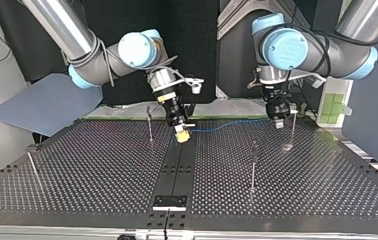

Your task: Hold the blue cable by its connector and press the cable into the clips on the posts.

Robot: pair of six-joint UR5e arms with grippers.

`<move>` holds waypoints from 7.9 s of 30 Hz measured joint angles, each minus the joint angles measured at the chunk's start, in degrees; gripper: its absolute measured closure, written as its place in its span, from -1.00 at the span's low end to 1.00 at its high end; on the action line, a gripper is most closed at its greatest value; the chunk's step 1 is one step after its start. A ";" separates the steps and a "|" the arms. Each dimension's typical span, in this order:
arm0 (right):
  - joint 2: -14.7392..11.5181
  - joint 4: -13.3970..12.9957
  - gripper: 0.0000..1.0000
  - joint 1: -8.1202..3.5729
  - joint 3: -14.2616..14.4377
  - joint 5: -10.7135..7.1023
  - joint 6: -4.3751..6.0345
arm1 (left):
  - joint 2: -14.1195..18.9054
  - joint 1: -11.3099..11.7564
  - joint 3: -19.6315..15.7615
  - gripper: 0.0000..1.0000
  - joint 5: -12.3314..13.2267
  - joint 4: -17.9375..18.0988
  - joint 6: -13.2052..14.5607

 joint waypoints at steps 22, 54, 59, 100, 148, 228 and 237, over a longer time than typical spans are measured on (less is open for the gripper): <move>1.62 0.85 1.00 -0.15 -3.76 -0.29 1.65 | -3.10 -0.07 6.93 1.00 1.49 -3.68 0.76; 4.00 1.30 1.00 -0.44 -7.21 -0.31 1.87 | -6.63 1.49 12.33 1.00 2.54 -3.06 -0.49; 4.37 1.32 1.00 -0.27 -7.76 -0.48 1.85 | -7.61 1.88 12.37 1.00 3.03 -2.92 -0.28; 8.95 2.75 1.00 -1.65 -14.36 0.21 1.96 | -11.35 7.72 18.09 1.00 12.81 -2.94 -4.00; 9.86 3.08 1.00 -3.87 -15.98 -0.48 2.87 | -14.09 7.89 20.39 -1.00 14.48 -5.03 -0.70; 9.92 4.11 1.00 -3.45 -15.98 -0.39 2.78 | -1.54 -2.09 12.74 -1.00 9.25 -17.48 -3.65; 9.90 4.11 1.00 -3.42 -15.98 -0.40 2.78 | -1.54 -2.50 12.75 -1.00 9.48 -17.48 -3.58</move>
